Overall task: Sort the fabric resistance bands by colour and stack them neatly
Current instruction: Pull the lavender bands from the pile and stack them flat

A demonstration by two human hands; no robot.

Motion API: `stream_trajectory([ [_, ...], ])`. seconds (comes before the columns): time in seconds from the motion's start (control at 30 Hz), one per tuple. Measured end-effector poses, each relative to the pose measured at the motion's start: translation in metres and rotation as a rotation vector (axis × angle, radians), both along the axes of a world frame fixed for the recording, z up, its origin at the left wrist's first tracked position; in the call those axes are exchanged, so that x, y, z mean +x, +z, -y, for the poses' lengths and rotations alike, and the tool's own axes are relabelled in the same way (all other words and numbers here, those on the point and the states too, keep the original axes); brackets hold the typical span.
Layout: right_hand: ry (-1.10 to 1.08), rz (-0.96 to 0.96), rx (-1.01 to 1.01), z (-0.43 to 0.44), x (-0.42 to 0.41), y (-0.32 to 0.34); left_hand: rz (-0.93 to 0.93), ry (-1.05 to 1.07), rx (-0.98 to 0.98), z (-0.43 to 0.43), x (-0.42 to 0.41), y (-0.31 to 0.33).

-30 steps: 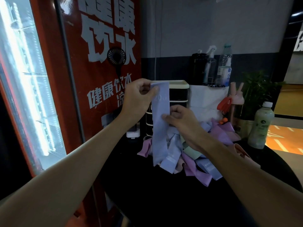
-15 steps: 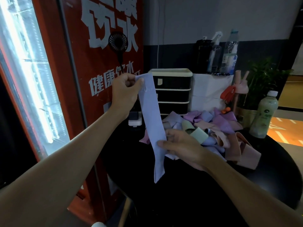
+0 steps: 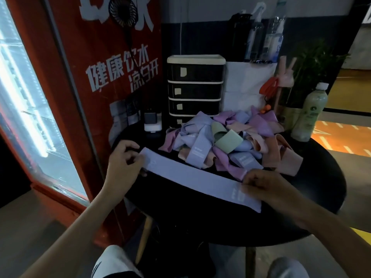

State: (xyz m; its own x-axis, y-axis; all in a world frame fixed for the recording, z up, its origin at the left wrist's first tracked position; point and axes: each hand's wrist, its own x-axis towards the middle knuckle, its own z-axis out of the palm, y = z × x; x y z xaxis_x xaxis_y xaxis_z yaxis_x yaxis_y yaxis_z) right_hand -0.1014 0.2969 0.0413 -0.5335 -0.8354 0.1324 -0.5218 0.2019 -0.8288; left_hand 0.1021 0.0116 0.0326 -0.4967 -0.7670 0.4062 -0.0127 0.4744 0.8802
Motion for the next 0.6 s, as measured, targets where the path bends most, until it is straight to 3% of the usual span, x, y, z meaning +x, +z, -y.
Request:
stream_trajectory([
  [0.1, -0.096, -0.13, 0.031, -0.021, -0.006, -0.003, 0.174, -0.069, -0.2, -0.017, 0.003, -0.023],
  [0.27, -0.205, -0.259, 0.105, -0.046, -0.018, -0.013, 0.213, -0.162, -0.205, -0.044, -0.001, -0.036],
  [0.5, -0.254, -0.382, 0.29, -0.055, -0.028, -0.026, 0.382, -0.156, -0.475, -0.038, -0.007, -0.05],
  [0.6, -0.314, -0.457, 0.342, -0.056, -0.027, -0.027, 0.367, -0.173, -0.512, -0.039, -0.009, -0.049],
])
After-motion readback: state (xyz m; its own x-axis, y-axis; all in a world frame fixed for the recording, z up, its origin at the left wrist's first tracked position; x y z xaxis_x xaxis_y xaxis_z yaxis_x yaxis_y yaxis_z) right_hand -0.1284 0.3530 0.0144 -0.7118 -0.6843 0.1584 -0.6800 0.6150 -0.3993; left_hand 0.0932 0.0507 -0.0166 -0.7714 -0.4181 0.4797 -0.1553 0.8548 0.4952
